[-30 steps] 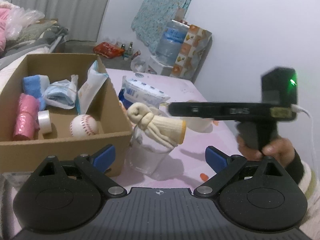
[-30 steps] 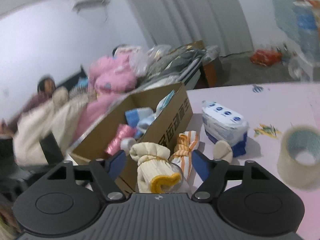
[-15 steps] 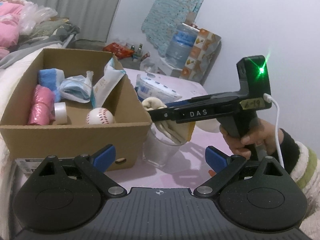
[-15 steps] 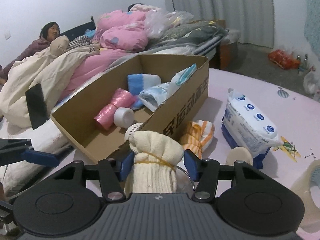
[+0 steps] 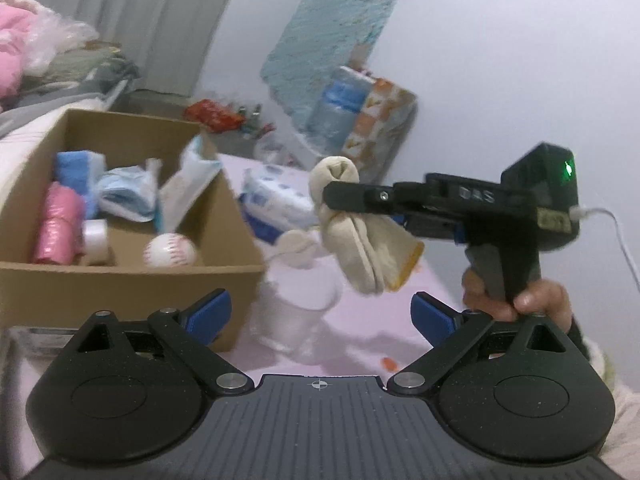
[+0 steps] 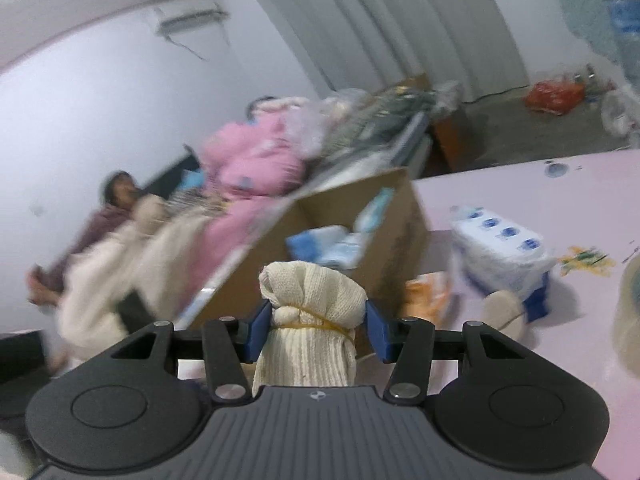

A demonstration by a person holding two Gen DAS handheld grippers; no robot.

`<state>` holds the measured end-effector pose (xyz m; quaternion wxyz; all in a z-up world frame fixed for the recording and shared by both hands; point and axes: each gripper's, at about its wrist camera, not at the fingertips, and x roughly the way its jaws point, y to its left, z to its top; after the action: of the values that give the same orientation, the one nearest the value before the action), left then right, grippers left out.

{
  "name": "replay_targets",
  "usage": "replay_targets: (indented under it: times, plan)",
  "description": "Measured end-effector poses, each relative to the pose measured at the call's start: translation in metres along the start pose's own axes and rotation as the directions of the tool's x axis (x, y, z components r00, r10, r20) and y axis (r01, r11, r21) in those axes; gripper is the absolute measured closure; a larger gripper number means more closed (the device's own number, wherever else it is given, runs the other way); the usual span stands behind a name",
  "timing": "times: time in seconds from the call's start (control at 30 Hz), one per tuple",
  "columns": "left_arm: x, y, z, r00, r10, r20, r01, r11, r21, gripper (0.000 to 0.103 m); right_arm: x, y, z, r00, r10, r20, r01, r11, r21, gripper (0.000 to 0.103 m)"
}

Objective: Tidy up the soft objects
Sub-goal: 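Bring the left gripper to the cream bundle and close it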

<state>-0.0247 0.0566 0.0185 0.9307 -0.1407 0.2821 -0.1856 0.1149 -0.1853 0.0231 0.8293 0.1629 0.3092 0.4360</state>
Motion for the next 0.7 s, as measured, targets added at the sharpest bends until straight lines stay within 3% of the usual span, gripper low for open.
replay_targets:
  times: [0.27, 0.4, 0.47, 0.53, 0.7]
  plan:
    - [-0.002, -0.009, -0.002, 0.988, -0.155, -0.011, 0.155, 0.987, -0.032, 0.005, -0.015, 0.031, -0.030, 0.984, 0.178, -0.016, -0.176, 0.981, 0.079, 0.040]
    - [-0.005, -0.006, -0.006, 0.986, -0.165, -0.011, 0.164, 0.985, -0.053, 0.007, -0.005, 0.032, -0.040, 0.968, 0.246, -0.049, -0.236, 0.959, 0.154, 0.040]
    - [-0.007, -0.001, -0.007, 0.984, -0.177, -0.014, 0.175, 0.982, -0.074, 0.010, 0.001, 0.031, -0.043, 0.959, 0.276, -0.059, -0.262, 0.949, 0.177, 0.040]
    - [-0.008, 0.003, -0.007, 0.982, -0.187, -0.013, 0.185, 0.978, -0.095, 0.022, 0.006, 0.031, -0.047, 0.948, 0.310, -0.072, -0.290, 0.934, 0.207, 0.040]
    - [-0.011, 0.019, -0.006, 0.985, -0.175, 0.000, 0.173, 0.973, -0.150, 0.038, 0.021, 0.034, -0.049, 0.933, 0.348, -0.091, -0.320, 0.918, 0.233, 0.040]
